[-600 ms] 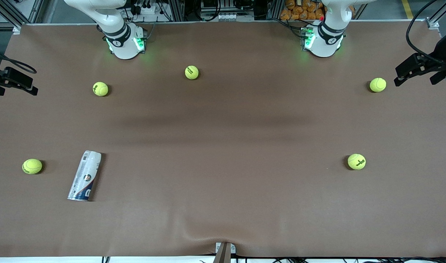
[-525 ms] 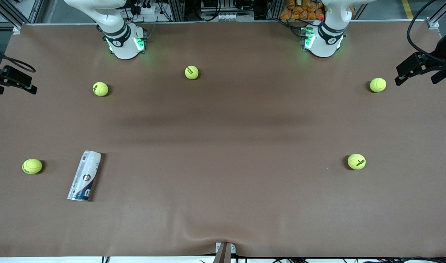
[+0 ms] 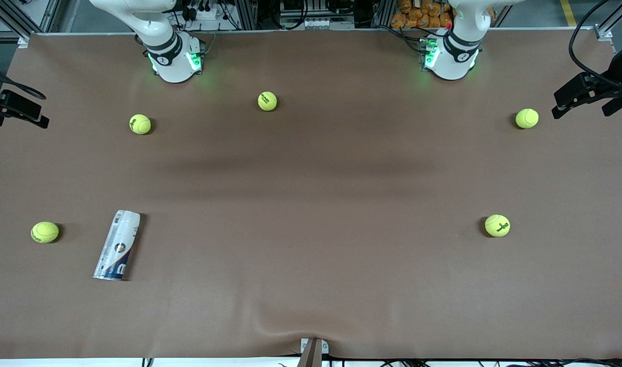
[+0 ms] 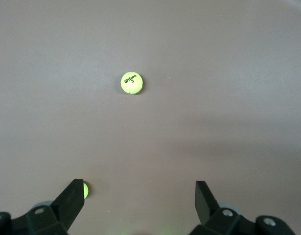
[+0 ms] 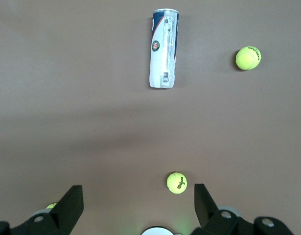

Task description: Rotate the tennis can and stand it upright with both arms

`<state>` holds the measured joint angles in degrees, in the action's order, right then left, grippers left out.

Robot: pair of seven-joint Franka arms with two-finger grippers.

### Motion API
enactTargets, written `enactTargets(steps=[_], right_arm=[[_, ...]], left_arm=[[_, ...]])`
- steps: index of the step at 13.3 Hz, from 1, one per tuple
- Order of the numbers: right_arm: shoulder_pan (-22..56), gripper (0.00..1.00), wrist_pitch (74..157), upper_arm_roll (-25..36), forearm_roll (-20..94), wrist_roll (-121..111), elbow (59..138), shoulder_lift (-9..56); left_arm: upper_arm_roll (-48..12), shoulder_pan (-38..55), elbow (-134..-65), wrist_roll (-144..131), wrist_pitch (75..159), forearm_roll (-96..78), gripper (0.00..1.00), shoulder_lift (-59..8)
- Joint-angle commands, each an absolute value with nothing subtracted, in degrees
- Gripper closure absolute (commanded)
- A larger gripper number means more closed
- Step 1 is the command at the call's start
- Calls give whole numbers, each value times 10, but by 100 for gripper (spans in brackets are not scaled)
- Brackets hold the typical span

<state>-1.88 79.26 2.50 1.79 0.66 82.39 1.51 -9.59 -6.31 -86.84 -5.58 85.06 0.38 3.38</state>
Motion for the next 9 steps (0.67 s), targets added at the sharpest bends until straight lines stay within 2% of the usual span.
enactTargets(steps=[1, 4, 9], right_arm=[[-32, 0, 795, 14, 10, 16, 842, 3], [-33, 0, 816, 14, 8, 16, 842, 42], [-56, 0, 934, 14, 10, 10, 842, 193]], left_arm=[[-97, -66, -860, -55, 838, 6, 0, 30], [-98, -66, -862, -54, 838, 6, 0, 30], [-98, -66, -863, -54, 838, 5, 0, 29]])
